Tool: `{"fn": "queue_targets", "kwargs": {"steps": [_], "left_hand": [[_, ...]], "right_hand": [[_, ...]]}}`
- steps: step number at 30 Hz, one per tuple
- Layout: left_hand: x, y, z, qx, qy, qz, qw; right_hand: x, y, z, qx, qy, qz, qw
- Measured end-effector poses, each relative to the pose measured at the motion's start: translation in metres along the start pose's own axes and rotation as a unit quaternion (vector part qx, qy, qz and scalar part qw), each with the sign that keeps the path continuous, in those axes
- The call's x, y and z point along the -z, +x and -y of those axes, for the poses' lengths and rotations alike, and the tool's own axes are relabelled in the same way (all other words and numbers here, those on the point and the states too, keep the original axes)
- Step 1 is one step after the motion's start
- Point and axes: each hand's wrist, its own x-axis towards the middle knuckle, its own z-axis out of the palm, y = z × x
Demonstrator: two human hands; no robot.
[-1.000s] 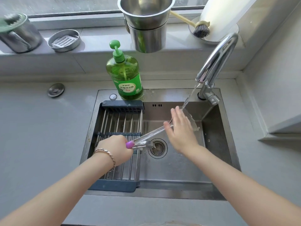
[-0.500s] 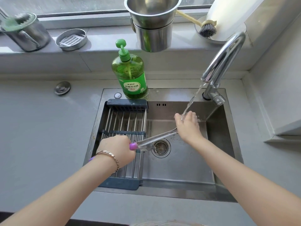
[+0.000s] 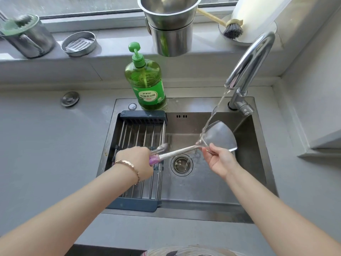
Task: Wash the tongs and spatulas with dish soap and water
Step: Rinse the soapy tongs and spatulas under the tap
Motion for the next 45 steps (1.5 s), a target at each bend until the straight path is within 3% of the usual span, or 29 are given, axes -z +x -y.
{"fn": "queue_targets", "kwargs": {"steps": [2, 4, 6, 7, 9, 11, 12, 14, 16, 18, 20, 24, 26, 27, 28, 30, 32, 34, 35, 37, 39, 45], "left_hand": [[-0.004, -0.001, 0.003, 0.015, -0.068, 0.057, 0.996], [-0.006, -0.003, 0.006, 0.029, -0.071, 0.050, 0.996], [-0.004, -0.008, 0.006, 0.039, -0.041, 0.029, 0.998], [-0.004, -0.009, 0.008, 0.044, -0.029, 0.025, 0.998], [-0.002, -0.010, 0.008, 0.047, -0.008, 0.033, 0.998], [0.003, -0.010, 0.007, 0.046, -0.006, 0.044, 0.998], [0.006, -0.009, 0.005, 0.045, -0.006, 0.052, 0.998], [0.012, -0.009, 0.003, 0.044, -0.005, 0.073, 0.996], [0.015, -0.007, 0.005, 0.048, -0.014, 0.084, 0.995], [0.016, -0.008, 0.007, 0.058, -0.032, 0.084, 0.994], [0.016, -0.007, 0.008, 0.062, -0.038, 0.075, 0.995], [0.015, -0.002, 0.008, 0.069, -0.038, 0.055, 0.995], [0.011, -0.001, 0.010, 0.074, -0.037, 0.043, 0.996], [0.009, 0.000, 0.010, 0.075, -0.037, 0.037, 0.996], [0.006, 0.001, 0.009, 0.075, -0.039, 0.030, 0.996], [0.001, 0.005, 0.005, 0.071, -0.053, 0.022, 0.996], [-0.002, 0.014, -0.006, 0.058, -0.087, 0.021, 0.994], [-0.003, 0.026, -0.024, 0.030, -0.137, 0.026, 0.990], [-0.002, 0.032, -0.035, 0.012, -0.158, 0.026, 0.987], [0.001, 0.045, -0.057, -0.030, -0.174, 0.021, 0.984], [0.004, 0.056, -0.077, -0.075, -0.183, 0.014, 0.980], [0.008, 0.086, -0.113, -0.173, -0.294, -0.010, 0.940]], "right_hand": [[0.000, -0.001, -0.002, 0.018, 0.002, 0.011, 1.000], [-0.004, -0.003, -0.005, 0.083, -0.094, -0.017, 0.992], [0.001, -0.001, -0.005, 0.201, -0.277, -0.117, 0.932], [0.003, -0.002, -0.003, 0.279, -0.379, -0.169, 0.866], [0.004, -0.005, 0.001, 0.418, -0.571, -0.171, 0.686], [0.001, -0.005, -0.001, 0.420, -0.755, -0.073, 0.498], [0.001, -0.004, -0.005, 0.397, -0.816, -0.005, 0.421], [0.008, 0.001, -0.011, 0.344, -0.870, 0.108, 0.337], [0.011, 0.008, -0.003, 0.330, -0.894, 0.147, 0.265], [0.008, 0.012, 0.010, 0.346, -0.898, 0.117, 0.245], [0.000, 0.012, 0.009, 0.348, -0.899, 0.067, 0.257], [-0.004, 0.009, -0.008, 0.354, -0.891, 0.099, 0.267], [0.004, 0.013, 0.006, 0.358, -0.893, 0.033, 0.270], [0.010, 0.016, 0.014, 0.346, -0.888, -0.021, 0.301], [0.016, 0.017, 0.020, 0.326, -0.870, -0.070, 0.363], [0.022, 0.015, 0.024, 0.269, -0.772, -0.132, 0.560], [0.025, 0.009, 0.022, 0.199, -0.612, -0.138, 0.753], [0.021, 0.002, 0.018, 0.130, -0.440, -0.067, 0.886], [0.016, -0.003, 0.017, 0.112, -0.359, -0.028, 0.926], [0.002, -0.015, 0.019, 0.121, -0.247, 0.041, 0.960], [-0.010, -0.023, 0.025, 0.156, -0.170, 0.071, 0.970], [-0.013, -0.024, 0.049, 0.263, -0.121, 0.030, 0.957]]}}
